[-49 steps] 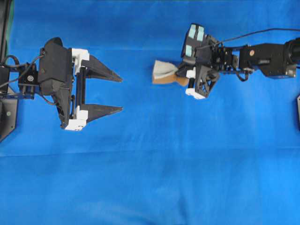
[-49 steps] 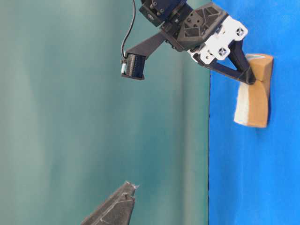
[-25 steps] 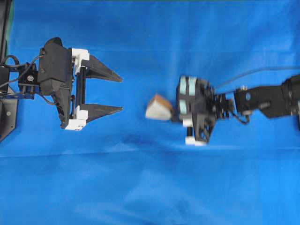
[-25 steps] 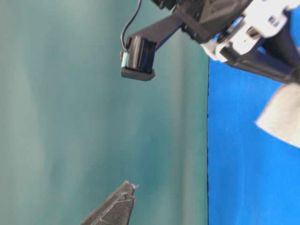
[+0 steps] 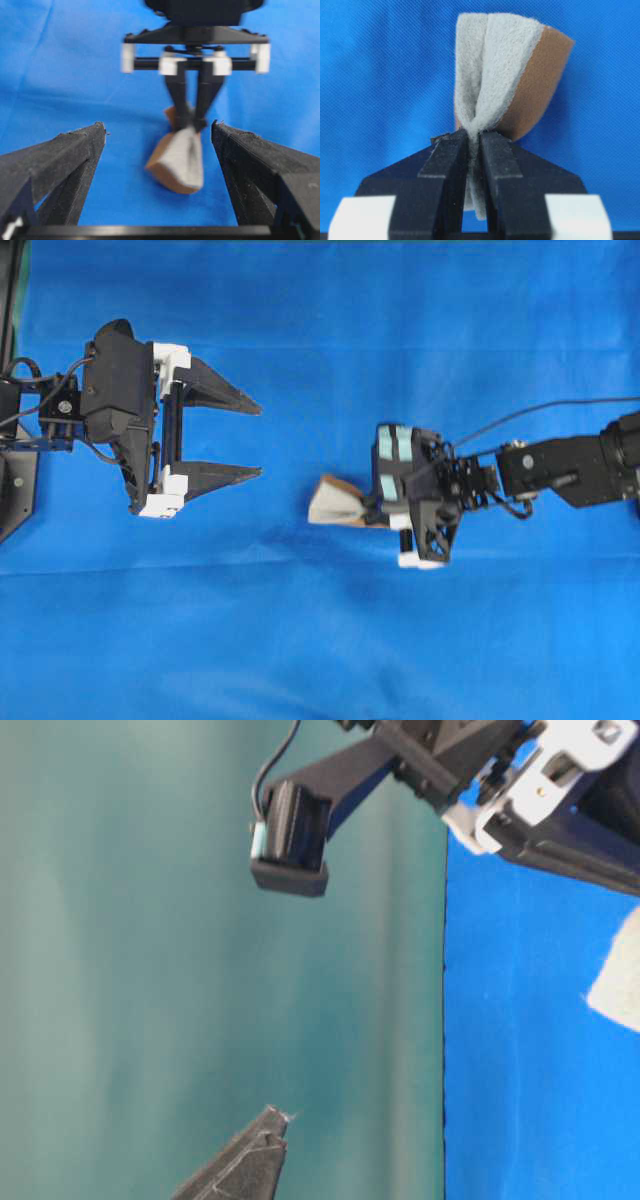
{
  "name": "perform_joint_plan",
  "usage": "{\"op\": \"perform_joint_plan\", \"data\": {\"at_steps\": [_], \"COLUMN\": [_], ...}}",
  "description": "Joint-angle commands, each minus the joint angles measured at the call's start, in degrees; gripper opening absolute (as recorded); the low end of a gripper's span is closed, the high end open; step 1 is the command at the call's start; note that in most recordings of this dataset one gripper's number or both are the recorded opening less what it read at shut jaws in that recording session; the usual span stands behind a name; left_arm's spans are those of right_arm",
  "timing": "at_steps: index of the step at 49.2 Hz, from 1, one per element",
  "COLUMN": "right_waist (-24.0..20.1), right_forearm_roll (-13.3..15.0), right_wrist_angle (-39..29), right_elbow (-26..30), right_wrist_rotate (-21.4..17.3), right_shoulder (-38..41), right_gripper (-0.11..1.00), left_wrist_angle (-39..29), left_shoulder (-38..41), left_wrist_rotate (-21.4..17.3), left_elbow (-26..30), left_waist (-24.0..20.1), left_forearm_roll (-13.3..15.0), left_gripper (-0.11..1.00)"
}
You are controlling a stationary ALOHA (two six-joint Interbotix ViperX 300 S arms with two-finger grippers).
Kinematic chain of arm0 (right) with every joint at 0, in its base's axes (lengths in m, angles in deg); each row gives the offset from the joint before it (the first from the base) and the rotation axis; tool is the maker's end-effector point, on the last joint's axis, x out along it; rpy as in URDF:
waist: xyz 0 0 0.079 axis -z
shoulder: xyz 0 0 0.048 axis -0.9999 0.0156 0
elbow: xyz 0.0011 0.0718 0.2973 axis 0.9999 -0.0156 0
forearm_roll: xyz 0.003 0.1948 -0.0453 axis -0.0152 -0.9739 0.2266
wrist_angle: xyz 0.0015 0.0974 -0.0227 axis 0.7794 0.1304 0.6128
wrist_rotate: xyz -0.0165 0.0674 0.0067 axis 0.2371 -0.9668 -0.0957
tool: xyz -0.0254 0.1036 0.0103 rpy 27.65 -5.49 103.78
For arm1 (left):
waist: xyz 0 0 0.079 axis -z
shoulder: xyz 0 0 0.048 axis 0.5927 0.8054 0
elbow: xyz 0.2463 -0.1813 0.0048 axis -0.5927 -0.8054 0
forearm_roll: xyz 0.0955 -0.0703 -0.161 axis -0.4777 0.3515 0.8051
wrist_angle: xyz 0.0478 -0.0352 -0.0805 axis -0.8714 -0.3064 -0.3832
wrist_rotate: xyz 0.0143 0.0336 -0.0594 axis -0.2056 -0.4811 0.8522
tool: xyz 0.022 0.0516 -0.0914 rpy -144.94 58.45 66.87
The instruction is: Hand over the sponge with the left arm and wipe it with the right arm.
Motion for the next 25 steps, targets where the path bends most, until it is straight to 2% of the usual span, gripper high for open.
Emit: {"op": "perform_joint_plan", "data": {"at_steps": [1, 8, 13, 25], "right_waist": [4.6, 10.7, 13.4, 14.1], "right_forearm_roll": [1.5, 3.8, 5.0, 6.1], "right_wrist_angle": [-0.5, -0.5, -0.5, -0.1], "right_elbow": [0.2, -0.1, -0.2, -0.2], "right_wrist_rotate": [0.4, 0.4, 0.4, 0.4], "right_shoulder": [-0.6, -0.6, -0.6, -0.5], "right_gripper": [0.13, 0.13, 0.13, 0.13], "left_wrist_angle": [0.6, 0.5, 0.5, 0.6], "left_shoulder": [-0.4, -0.4, -0.4, -0.4], "left_wrist_rotate": [0.0, 0.1, 0.1, 0.1], "left_elbow": [0.6, 0.5, 0.6, 0.6], "left_waist": [0.1, 0.1, 0.1, 0.1], "left_forearm_roll": [0.0, -0.1, -0.1, 0.0], "left_gripper": [0.84, 0.84, 0.84, 0.84]}}
